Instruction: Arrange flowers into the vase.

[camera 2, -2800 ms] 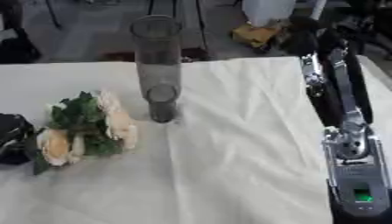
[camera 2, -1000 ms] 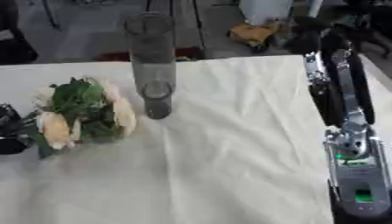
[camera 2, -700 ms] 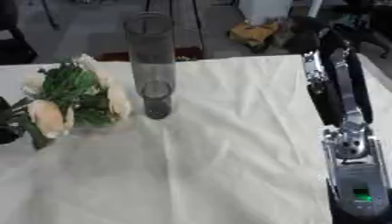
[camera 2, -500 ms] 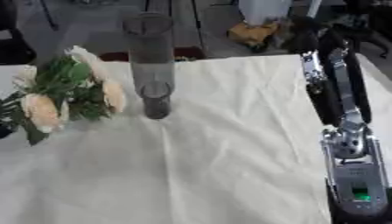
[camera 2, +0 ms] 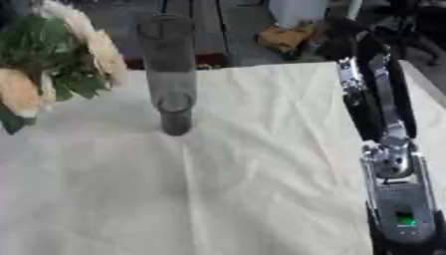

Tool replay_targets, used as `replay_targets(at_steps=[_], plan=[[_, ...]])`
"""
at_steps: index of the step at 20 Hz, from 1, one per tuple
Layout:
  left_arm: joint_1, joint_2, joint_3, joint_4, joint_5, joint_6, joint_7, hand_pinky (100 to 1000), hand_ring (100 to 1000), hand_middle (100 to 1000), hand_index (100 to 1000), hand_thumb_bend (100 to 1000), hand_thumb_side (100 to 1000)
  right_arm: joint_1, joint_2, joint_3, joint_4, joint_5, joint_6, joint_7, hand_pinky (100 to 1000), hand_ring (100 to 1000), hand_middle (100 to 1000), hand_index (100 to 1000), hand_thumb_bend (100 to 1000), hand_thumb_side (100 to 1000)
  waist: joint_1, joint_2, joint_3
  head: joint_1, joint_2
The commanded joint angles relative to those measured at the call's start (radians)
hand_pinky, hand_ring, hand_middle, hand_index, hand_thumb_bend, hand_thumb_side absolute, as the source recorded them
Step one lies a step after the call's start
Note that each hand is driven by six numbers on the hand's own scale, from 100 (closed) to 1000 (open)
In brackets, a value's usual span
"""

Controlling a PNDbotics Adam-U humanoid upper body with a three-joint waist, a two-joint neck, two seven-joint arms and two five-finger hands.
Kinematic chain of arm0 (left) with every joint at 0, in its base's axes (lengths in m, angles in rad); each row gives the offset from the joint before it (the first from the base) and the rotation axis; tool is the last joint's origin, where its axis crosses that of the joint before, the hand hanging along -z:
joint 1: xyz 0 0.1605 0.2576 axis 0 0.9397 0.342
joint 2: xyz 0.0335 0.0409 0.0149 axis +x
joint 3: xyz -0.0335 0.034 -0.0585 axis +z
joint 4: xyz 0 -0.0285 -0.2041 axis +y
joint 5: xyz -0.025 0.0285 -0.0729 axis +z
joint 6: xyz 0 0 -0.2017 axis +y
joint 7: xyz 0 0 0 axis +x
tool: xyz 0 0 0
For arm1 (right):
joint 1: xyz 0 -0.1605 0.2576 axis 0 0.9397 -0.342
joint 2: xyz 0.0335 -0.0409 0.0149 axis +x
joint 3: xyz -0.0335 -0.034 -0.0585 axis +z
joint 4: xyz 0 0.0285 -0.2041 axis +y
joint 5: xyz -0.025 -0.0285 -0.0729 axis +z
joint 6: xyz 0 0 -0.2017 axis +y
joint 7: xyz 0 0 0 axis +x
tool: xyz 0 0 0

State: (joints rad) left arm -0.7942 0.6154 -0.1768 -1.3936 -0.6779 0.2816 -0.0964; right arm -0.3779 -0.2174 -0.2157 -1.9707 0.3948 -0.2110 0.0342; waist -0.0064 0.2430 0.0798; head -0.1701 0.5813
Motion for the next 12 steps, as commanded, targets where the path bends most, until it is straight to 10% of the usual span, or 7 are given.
replay_targets(at_steps=[1, 12], plan=[[-0.043, 0.01, 0.032, -0.059, 0.081, 0.032, 0.047, 100, 100, 100, 100, 100, 440, -0.013, -0.021, -0.005, -0.008, 0.002, -0.002, -0.002, 669, 826, 549, 859, 112, 1000, 0.002, -0.024, 0.0, -0.003, 0.011], [-0.199, -0.083, 0.062, -0.107, 0.286, 0.065, 0.229, 100, 100, 100, 100, 100, 531, -0.014, -0.028, 0.002, -0.001, -0.002, -0.008, 0.005, 671, 826, 549, 859, 111, 1000, 0.013, -0.03, -0.019, 0.009, 0.001]])
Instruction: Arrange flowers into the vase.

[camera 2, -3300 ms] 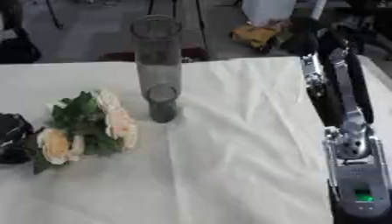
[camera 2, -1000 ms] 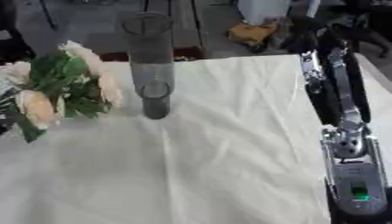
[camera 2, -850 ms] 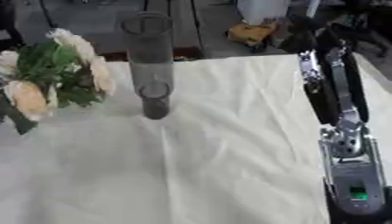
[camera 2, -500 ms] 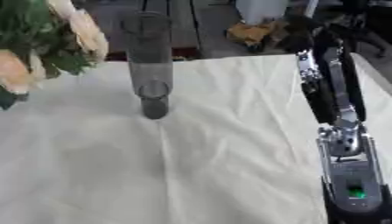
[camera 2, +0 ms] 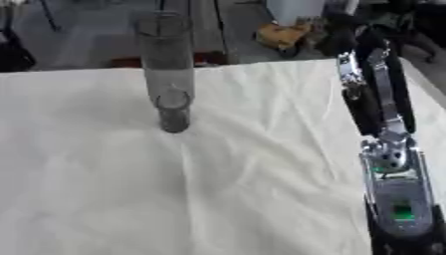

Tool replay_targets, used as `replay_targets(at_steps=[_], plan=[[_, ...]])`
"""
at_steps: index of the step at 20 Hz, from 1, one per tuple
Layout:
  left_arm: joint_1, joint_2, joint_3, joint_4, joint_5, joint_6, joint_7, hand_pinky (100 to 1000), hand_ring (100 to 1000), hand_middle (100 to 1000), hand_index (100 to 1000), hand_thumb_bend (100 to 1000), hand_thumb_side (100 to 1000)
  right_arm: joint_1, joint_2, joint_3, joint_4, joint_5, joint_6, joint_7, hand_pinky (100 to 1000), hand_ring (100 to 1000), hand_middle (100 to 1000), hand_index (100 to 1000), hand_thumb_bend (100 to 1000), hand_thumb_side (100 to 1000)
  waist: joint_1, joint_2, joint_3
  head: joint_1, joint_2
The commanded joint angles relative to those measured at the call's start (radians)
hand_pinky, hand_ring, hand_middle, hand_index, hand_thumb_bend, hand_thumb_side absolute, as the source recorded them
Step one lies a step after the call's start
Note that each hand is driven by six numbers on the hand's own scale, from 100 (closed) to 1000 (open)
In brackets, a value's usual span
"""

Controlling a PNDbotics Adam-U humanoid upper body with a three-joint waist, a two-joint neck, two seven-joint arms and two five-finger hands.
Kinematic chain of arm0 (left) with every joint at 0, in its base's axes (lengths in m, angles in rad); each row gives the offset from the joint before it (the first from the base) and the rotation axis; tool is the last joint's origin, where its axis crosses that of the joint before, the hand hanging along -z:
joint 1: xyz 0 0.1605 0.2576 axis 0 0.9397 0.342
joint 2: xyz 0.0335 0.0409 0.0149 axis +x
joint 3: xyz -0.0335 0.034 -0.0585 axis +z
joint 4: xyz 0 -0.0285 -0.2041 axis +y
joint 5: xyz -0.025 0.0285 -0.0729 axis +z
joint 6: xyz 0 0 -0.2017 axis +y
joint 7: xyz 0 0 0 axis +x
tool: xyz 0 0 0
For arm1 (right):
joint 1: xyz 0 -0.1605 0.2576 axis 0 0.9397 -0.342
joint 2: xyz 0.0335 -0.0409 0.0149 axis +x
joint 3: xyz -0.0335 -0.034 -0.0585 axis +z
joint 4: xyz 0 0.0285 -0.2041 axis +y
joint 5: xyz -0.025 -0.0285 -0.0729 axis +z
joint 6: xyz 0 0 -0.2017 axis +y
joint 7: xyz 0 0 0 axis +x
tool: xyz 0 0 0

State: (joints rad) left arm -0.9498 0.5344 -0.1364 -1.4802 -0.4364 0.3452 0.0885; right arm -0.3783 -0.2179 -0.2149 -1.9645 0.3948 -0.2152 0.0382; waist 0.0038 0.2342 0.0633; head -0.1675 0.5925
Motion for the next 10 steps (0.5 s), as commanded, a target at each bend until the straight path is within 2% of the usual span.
replay_targets(at_steps=[1, 10], plan=[[-0.06, -0.011, 0.024, -0.018, 0.07, 0.0, 0.065, 100, 100, 100, 100, 100, 542, -0.015, -0.029, 0.002, -0.007, -0.003, -0.005, 0.003, 671, 826, 549, 859, 110, 1000, 0.006, -0.021, -0.006, 0.009, -0.013], [-0.182, -0.062, 0.042, 0.052, 0.25, -0.072, 0.265, 100, 100, 100, 100, 100, 630, -0.025, -0.039, 0.007, -0.008, -0.008, -0.007, 0.009, 672, 827, 548, 860, 106, 1000, 0.028, -0.009, -0.034, 0.033, -0.039]])
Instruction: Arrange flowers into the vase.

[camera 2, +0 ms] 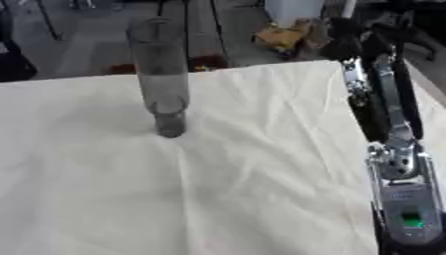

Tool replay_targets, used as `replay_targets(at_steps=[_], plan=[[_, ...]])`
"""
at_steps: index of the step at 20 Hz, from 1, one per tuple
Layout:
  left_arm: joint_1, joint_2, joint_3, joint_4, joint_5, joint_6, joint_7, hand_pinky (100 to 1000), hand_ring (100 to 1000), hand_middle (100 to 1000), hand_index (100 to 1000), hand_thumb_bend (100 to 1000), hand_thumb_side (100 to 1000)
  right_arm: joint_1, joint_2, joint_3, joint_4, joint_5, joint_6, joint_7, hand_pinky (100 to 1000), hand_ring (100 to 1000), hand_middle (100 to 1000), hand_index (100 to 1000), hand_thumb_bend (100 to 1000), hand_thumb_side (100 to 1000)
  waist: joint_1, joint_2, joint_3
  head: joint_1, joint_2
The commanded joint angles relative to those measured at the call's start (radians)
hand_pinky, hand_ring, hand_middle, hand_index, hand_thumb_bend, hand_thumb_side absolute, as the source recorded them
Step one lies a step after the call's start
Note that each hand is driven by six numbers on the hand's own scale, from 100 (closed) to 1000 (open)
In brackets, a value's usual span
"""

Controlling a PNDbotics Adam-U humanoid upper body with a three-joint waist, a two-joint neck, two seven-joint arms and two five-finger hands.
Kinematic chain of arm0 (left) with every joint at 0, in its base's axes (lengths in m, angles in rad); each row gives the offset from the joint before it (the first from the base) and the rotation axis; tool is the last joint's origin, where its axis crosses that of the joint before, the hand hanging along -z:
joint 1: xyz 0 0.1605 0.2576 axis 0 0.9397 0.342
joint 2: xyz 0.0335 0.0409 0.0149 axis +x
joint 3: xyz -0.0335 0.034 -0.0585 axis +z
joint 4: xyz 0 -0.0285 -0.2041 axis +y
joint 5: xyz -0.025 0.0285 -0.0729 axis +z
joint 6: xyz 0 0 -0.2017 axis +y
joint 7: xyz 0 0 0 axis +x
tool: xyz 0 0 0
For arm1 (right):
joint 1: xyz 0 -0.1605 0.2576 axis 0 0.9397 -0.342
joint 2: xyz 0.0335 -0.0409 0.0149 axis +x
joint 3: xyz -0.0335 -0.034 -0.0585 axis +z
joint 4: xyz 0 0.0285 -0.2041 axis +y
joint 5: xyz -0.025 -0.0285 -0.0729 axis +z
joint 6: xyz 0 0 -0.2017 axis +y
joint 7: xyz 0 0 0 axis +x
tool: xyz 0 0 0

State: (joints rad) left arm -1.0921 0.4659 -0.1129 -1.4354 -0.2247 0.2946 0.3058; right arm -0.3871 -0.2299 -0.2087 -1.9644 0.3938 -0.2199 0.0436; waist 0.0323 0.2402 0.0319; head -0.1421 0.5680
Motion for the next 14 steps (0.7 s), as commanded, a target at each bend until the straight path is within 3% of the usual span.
replay_targets(at_steps=[1, 7, 14], plan=[[-0.053, 0.001, 0.023, 0.017, 0.054, -0.033, 0.071, 100, 100, 100, 100, 100, 631, -0.019, -0.029, 0.002, -0.009, -0.008, -0.003, 0.004, 672, 827, 548, 860, 106, 1000, 0.001, -0.013, -0.007, 0.011, -0.017], [-0.12, -0.033, 0.039, 0.067, 0.153, -0.099, 0.186, 100, 100, 100, 100, 100, 665, -0.027, -0.036, 0.005, -0.003, -0.011, -0.006, 0.006, 673, 827, 546, 860, 107, 1000, 0.006, -0.006, -0.021, 0.023, -0.015], [-0.154, -0.073, 0.048, 0.071, 0.252, -0.215, 0.299, 100, 100, 100, 100, 100, 699, -0.028, -0.038, 0.013, 0.004, -0.015, -0.012, 0.014, 673, 827, 546, 860, 108, 1000, 0.008, -0.011, -0.039, 0.031, -0.011]])
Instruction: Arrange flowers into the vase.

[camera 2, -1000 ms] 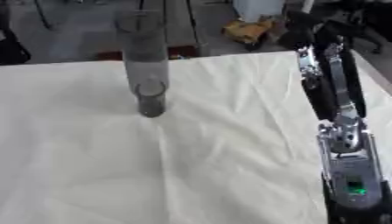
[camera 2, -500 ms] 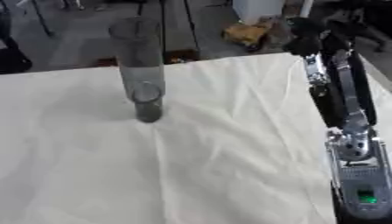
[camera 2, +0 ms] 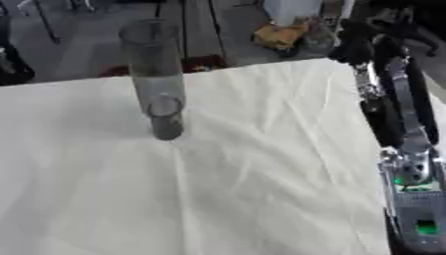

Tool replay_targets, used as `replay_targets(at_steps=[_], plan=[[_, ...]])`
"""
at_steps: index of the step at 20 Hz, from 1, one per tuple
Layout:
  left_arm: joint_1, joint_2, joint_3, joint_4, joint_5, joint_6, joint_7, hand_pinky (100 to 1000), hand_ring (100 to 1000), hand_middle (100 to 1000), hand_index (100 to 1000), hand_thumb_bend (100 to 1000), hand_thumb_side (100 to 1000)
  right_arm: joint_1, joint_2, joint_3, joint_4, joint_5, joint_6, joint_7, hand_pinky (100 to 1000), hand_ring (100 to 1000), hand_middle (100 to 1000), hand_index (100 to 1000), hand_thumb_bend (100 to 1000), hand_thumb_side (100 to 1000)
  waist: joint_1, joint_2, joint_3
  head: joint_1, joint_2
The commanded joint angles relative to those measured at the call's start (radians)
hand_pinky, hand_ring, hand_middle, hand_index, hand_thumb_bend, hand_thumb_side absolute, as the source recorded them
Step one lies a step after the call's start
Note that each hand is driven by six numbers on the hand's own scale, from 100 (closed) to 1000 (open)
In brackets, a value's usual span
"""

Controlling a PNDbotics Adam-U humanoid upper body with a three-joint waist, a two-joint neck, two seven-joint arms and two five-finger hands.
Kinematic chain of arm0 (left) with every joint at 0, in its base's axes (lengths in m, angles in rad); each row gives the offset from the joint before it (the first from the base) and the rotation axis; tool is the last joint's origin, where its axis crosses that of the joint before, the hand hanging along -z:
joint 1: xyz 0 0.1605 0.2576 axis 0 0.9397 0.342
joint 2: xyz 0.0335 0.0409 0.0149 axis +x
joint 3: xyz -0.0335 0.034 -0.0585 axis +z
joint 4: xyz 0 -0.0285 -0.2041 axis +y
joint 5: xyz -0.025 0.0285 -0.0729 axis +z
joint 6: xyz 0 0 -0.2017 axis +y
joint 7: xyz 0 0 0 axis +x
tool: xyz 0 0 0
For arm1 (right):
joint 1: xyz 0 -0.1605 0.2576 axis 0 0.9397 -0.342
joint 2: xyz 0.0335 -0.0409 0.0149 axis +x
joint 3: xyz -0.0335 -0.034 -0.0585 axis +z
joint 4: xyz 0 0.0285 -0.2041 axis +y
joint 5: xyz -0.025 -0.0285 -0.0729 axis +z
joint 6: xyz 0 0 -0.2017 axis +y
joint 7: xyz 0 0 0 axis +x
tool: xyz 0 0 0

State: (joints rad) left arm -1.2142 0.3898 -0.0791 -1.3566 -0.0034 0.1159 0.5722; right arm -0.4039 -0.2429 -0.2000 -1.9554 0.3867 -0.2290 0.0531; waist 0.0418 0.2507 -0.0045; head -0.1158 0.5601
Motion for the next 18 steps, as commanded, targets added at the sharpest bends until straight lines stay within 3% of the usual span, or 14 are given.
replay_targets(at_steps=[1, 12, 18], plan=[[-0.034, -0.001, 0.014, -0.008, 0.039, -0.051, 0.043, 100, 100, 100, 100, 100, 700, -0.012, -0.026, 0.005, -0.004, -0.009, -0.005, 0.006, 673, 827, 546, 860, 108, 1000, -0.001, -0.022, -0.005, 0.006, -0.005], [-0.06, -0.036, 0.013, 0.005, 0.116, -0.131, 0.107, 100, 100, 100, 100, 100, 726, -0.042, -0.039, 0.024, 0.009, -0.019, -0.019, 0.026, 672, 821, 552, 857, 111, 1000, 0.003, -0.013, -0.021, 0.014, -0.025], [-0.115, -0.078, 0.024, 0.008, 0.154, -0.19, 0.147, 100, 100, 100, 100, 100, 734, -0.093, -0.051, 0.058, 0.013, -0.023, -0.037, 0.052, 672, 820, 554, 857, 109, 1000, 0.017, -0.005, -0.038, 0.04, -0.042]])
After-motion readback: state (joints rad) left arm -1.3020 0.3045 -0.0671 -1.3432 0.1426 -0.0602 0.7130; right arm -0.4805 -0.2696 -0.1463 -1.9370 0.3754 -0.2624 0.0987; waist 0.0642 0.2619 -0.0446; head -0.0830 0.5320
